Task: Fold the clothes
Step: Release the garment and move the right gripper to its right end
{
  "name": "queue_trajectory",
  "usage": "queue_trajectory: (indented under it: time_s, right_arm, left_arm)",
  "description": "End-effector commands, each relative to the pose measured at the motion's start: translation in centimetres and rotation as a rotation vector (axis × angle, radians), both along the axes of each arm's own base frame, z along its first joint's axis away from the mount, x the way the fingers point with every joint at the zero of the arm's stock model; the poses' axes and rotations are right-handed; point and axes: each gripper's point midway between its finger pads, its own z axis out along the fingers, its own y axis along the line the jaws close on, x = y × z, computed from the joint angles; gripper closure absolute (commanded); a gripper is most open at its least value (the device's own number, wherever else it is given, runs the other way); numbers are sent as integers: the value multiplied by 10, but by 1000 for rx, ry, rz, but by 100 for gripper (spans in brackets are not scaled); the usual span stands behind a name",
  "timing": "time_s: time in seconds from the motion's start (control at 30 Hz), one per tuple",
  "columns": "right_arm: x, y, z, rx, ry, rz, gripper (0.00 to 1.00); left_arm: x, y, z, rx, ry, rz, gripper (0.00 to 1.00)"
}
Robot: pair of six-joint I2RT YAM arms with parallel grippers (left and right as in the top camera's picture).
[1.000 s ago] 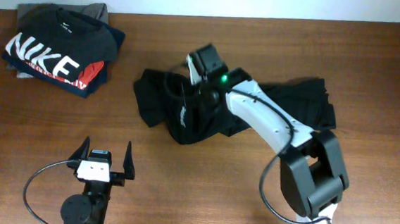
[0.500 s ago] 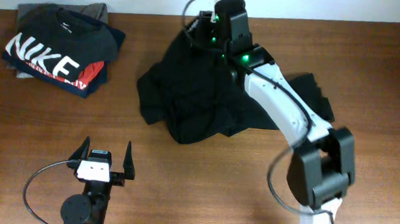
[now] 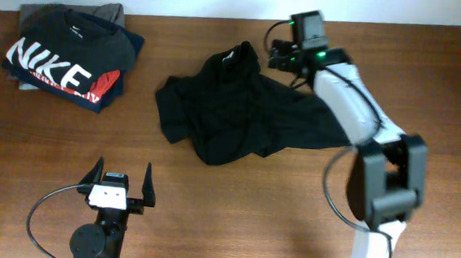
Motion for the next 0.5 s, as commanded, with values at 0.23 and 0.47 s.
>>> queue_trajectory:
  time_s: [0.23,0.47]
  right_arm:
    - [-124,-91,156,-39,-50,-275,1]
    - [-184,-108,128,-132,204,-256,1]
  left_arm:
    - [0,-1,-2,15,1,-11,1]
    - [0,-1,-2,15,1,-10,1]
